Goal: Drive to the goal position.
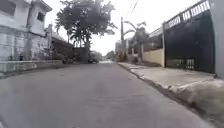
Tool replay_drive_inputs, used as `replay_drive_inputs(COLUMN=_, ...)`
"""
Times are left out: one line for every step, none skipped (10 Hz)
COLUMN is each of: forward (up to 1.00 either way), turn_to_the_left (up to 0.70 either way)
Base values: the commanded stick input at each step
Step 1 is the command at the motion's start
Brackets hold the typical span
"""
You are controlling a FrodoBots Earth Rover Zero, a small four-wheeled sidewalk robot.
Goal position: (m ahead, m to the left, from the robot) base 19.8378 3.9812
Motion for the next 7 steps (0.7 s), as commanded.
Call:
replay_drive_inputs(forward=1.0, turn_to_the_left=0.0)
replay_drive_inputs(forward=1.0, turn_to_the_left=0.0)
replay_drive_inputs(forward=1.0, turn_to_the_left=0.0)
replay_drive_inputs(forward=1.0, turn_to_the_left=0.0)
replay_drive_inputs(forward=1.0, turn_to_the_left=0.0)
replay_drive_inputs(forward=1.0, turn_to_the_left=0.0)
replay_drive_inputs(forward=1.0, turn_to_the_left=0.0)
